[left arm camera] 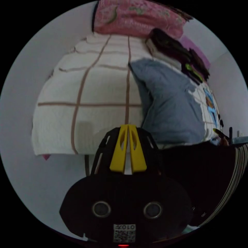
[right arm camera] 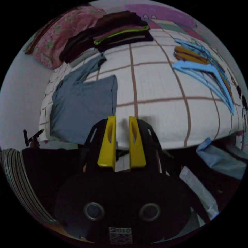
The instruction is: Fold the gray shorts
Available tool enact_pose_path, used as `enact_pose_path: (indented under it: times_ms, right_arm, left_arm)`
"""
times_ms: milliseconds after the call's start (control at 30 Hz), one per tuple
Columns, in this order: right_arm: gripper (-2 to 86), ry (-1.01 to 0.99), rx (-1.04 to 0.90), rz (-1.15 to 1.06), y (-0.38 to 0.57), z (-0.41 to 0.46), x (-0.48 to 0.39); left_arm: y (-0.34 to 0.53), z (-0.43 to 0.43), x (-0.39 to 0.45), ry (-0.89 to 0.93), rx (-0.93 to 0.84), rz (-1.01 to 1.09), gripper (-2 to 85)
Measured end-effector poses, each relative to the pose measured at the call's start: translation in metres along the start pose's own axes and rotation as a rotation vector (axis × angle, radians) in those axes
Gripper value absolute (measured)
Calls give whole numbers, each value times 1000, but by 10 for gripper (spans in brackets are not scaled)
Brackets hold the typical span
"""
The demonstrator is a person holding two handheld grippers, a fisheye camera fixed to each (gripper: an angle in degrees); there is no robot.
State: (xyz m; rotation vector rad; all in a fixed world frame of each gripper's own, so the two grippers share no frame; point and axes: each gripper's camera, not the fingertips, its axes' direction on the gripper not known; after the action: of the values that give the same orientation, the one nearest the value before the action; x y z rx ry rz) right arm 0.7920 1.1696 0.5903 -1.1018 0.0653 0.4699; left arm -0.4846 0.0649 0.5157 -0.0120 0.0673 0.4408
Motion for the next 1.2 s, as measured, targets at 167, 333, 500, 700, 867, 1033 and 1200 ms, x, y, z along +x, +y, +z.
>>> enact_pose_path:
  times_ms: [167, 333, 500, 700, 867, 1033, 1200]
  right_arm:
    - [82, -187, 106, -10, -88, 2, -2]
    - [92, -323, 119, 65, -170, 19, 1]
    - [98, -379, 37, 169, -241, 48, 11]
    - [67, -452, -47, 227, -291, 77, 20]
    - [39, -449, 28, 162, -308, 57, 17]
    - [37, -412, 73, -113, -290, 25, 5]
    - [38, -353, -67, -128, -269, 43, 19]
  left_arm:
    - [-53, 22, 57, 56, 37, 41, -4]
    - [-99, 50, 123, 79, 20, 44, -4]
    - [-130, 57, 173, 64, 80, 59, -4]
    - [-188, 81, 239, 74, 79, 92, -3]
    - [-243, 108, 315, 130, 72, 196, 2]
    - [-317, 141, 423, 152, 47, 480, 28]
    - [-381, 173, 536, 10, 90, 752, 49]
